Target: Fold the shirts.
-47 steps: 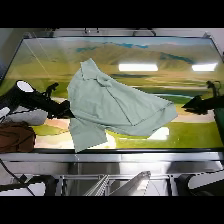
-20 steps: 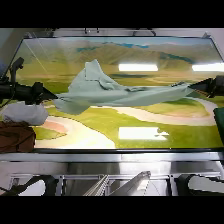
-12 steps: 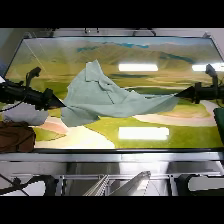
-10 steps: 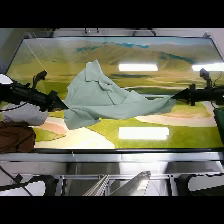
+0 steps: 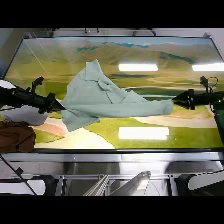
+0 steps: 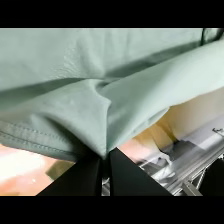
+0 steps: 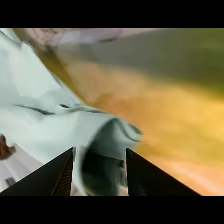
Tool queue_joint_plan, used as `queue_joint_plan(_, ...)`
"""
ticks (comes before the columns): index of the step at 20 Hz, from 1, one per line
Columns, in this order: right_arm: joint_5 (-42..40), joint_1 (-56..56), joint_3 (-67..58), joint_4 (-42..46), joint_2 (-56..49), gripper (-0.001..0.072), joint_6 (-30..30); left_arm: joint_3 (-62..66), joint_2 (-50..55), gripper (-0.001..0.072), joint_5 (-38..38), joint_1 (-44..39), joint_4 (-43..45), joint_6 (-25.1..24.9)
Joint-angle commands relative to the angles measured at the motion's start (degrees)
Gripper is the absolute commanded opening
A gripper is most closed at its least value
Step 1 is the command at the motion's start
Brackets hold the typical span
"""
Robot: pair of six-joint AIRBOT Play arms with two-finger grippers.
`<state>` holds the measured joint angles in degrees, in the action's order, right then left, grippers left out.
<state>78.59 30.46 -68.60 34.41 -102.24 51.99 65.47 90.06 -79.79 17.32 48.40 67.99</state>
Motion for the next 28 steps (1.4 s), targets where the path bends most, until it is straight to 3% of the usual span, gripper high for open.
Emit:
queue_joint_plan(1, 1.3, 1.1, 3.6, 9.5, 0.5, 0.0385, -0.6, 0.0, 0.3, 0.0024, 0.5, 1.9, 0.1, -2.1)
queue_joint_plan(4, 1.8, 0.8, 9.5, 6.2, 1.1, 0.0408, -7.3, 0.0, 0.3, 0.0024, 0.3, 1.9, 0.1, -2.4)
queue_joint_plan(6, 2.0, -0.5, 13.2, 2.2, 1.6, 0.0584, -11.4, 0.0, 0.3, 0.0024, 0.3, 1.9, 0.1, -2.6)
queue_joint_plan(8, 2.4, -2.4, 14.6, -1.3, 1.6, 0.0579, -14.3, 0.0, 0.3, 0.0025, 0.3, 1.9, 0.1, -2.6)
queue_joint_plan(12, -0.5, -6.2, 14.5, -5.4, 1.6, 0.0562, -14.1, 0.0, 0.3, 0.0025, 0.3, 1.9, 0.1, -2.6)
queue_joint_plan(13, -0.8, -6.9, 14.5, -6.5, 1.6, 0.0458, -14.1, 0.0, 0.3, 0.0025, 0.3, 1.9, 0.1, -2.6)
queue_joint_plan(14, -0.7, -7.2, 14.5, -7.1, 1.6, 0.0266, -14.1, 0.0, 0.3, 0.0024, 0.2, 1.9, 0.1, -2.6)
queue_joint_plan(15, -0.8, -7.3, 14.4, -7.7, 1.6, 0.0225, -14.1, 0.0, 0.3, 0.0025, 0.0, 1.9, 0.1, -2.6)
queue_joint_plan(17, 0.3, -7.2, 14.4, -9.0, 2.1, 0.0020, -13.9, 0.0, 0.3, 0.0025, -0.6, 1.9, 0.0, -2.6)
queue_joint_plan(20, 5.2, -7.0, 14.4, -9.2, 6.6, 0.0019, -11.7, 0.1, 0.2, 0.0025, -3.1, 1.9, -1.3, -2.6)
queue_joint_plan(23, 14.0, -5.8, 14.4, -12.6, 17.0, 0.0019, -9.5, 0.1, -3.5, 0.0024, -8.4, 1.9, -13.0, -6.3)
queue_joint_plan(26, 17.8, -2.1, 13.6, -30.7, 32.8, 0.0019, -10.1, 2.4, -12.6, 0.0024, -15.9, 2.4, -33.3, -13.7)
queue_joint_plan(28, 17.6, 1.9, 10.5, -46.0, 42.3, 0.0019, -10.2, 6.9, -19.1, 0.0025, -17.9, 3.3, -48.8, -14.2)
